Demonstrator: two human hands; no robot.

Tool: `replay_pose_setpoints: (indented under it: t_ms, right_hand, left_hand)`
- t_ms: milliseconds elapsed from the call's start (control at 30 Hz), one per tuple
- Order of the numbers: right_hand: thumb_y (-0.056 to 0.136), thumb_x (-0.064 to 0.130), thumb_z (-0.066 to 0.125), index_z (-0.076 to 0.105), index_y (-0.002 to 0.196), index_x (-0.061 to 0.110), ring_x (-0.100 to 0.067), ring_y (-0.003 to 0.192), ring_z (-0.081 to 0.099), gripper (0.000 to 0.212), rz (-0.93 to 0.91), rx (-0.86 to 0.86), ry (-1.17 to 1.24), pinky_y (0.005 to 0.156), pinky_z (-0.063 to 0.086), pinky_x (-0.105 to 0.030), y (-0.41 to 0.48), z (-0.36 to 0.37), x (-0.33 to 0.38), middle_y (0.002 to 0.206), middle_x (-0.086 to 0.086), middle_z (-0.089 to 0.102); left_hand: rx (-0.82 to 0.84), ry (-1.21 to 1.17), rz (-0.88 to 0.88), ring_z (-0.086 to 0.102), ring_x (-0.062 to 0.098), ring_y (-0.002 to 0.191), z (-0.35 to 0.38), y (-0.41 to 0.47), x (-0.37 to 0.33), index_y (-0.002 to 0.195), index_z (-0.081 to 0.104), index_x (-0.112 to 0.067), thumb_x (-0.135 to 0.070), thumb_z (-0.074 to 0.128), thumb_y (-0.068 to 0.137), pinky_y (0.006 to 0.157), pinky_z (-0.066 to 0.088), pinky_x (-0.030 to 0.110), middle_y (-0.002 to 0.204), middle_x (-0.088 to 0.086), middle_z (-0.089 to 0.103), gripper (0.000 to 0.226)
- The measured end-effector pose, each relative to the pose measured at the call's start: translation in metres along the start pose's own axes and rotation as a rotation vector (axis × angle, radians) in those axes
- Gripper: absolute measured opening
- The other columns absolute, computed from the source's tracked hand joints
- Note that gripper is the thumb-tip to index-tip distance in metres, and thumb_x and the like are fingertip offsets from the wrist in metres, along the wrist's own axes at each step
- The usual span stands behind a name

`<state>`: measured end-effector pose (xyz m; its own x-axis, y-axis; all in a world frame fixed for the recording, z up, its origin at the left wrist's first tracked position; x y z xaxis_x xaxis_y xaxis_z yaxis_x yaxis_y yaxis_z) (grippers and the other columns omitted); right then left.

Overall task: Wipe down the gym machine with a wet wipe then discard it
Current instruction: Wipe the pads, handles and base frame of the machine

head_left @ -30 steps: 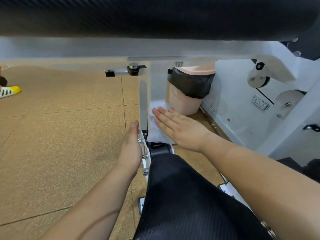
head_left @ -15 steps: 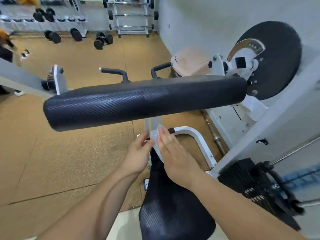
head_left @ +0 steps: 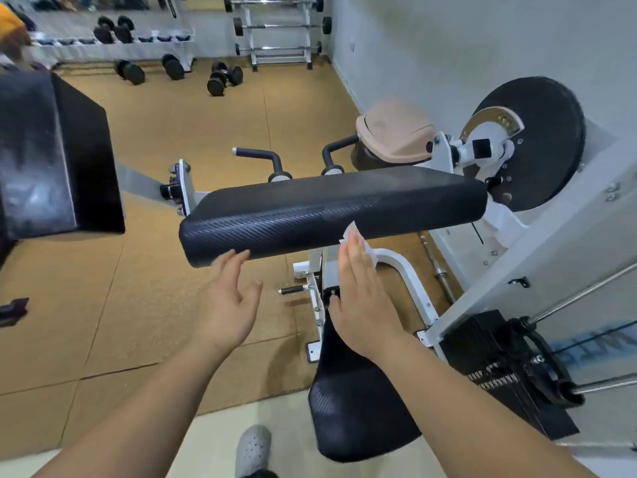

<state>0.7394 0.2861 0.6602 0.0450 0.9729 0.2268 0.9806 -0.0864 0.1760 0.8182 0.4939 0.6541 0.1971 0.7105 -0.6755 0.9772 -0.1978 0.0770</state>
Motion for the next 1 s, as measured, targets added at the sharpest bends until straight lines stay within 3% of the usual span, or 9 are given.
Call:
replay_pose_setpoints:
  t_ms: [200, 333, 433, 567, 733, 867, 1000]
  right_hand:
    - [0.104, 0.024, 0.043, -0.013, 0.161, 0.005, -0.021, 0.153, -0.030, 0.082, 0.051, -0.061, 0.062, 0.127, -0.003, -0.040, 0.043, 0.017, 0.073, 0.167, -0.009, -0.029]
    - [0.098, 0.012, 0.052, -0.002, 0.160, -0.004, -0.030, 0.158, -0.013, 0.084, 0.060, -0.180, 0.149, 0.128, 0.010, -0.050, 0.053, 0.034, 0.135, 0.170, -0.019, -0.014]
    - [0.095, 0.011, 0.055, 0.000, 0.159, -0.006, -0.032, 0.158, -0.009, 0.086, -0.051, -0.207, 0.134, 0.129, 0.005, -0.046, 0.051, 0.051, 0.184, 0.170, -0.020, -0.010]
    - [0.100, 0.024, 0.047, -0.004, 0.159, -0.003, -0.031, 0.158, -0.013, 0.083, 0.024, -0.188, 0.083, 0.129, 0.000, -0.044, 0.066, 0.068, 0.197, 0.169, -0.017, -0.016]
    - [0.105, 0.054, 0.027, -0.004, 0.161, -0.002, -0.033, 0.157, -0.017, 0.085, 0.305, -0.106, -0.082, 0.129, 0.002, -0.050, 0.109, 0.081, 0.155, 0.169, -0.020, -0.017]
    - [0.103, 0.065, 0.015, -0.007, 0.161, -0.001, -0.031, 0.157, -0.019, 0.091, 0.301, -0.053, -0.085, 0.128, -0.001, -0.049, 0.123, 0.103, 0.153, 0.169, -0.019, -0.019]
    - [0.106, 0.059, 0.028, 0.005, 0.163, 0.003, -0.036, 0.158, -0.007, 0.082, 0.182, -0.121, -0.138, 0.128, 0.005, -0.052, 0.128, 0.105, 0.159, 0.170, -0.022, -0.004]
  left_hand:
    - [-0.094, 0.289, 0.196, 0.038, 0.034, 0.139, -0.053, 0.055, 0.038, 0.147, 0.048, -0.013, -0.024, 0.065, 0.094, 0.118, 0.031, 0.049, 0.156, 0.012, 0.041, 0.057]
    - [0.034, 0.072, 0.253, 0.038, 0.025, 0.143, -0.070, 0.088, 0.071, 0.145, 0.051, -0.013, -0.030, 0.046, 0.099, 0.121, 0.026, 0.039, 0.155, 0.006, 0.045, 0.050]
    - [0.114, -0.037, 0.311, 0.036, 0.015, 0.145, -0.073, 0.098, 0.089, 0.145, 0.054, -0.016, -0.041, 0.031, 0.101, 0.121, 0.018, 0.022, 0.155, -0.002, 0.046, 0.056]
    - [0.188, -0.208, 0.267, 0.035, 0.009, 0.146, -0.073, 0.106, 0.102, 0.142, 0.057, -0.024, -0.051, 0.023, 0.100, 0.125, 0.023, 0.039, 0.152, -0.011, 0.048, 0.060]
    - [0.205, -0.281, 0.339, 0.043, 0.007, 0.140, -0.074, 0.114, 0.102, 0.139, 0.060, -0.019, -0.037, 0.029, 0.104, 0.120, 0.032, 0.038, 0.146, -0.007, 0.053, 0.050]
    - [0.177, -0.356, 0.383, 0.049, 0.014, 0.135, -0.074, 0.120, 0.100, 0.130, 0.065, -0.012, -0.019, 0.037, 0.104, 0.117, 0.036, 0.043, 0.138, 0.001, 0.058, 0.039]
    - [0.143, -0.387, 0.445, 0.052, 0.022, 0.131, -0.072, 0.122, 0.101, 0.126, 0.066, -0.002, -0.010, 0.040, 0.102, 0.114, 0.038, 0.047, 0.134, 0.009, 0.059, 0.037]
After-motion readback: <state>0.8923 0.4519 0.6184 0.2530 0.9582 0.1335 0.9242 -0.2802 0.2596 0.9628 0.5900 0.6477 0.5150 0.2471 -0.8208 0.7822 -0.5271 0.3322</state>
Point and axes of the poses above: each hand's wrist, its own y-axis towards the middle knuckle, its own z-axis out of the palm, x = y × z, the point moved 9 cm from there along y, towards the middle knuckle
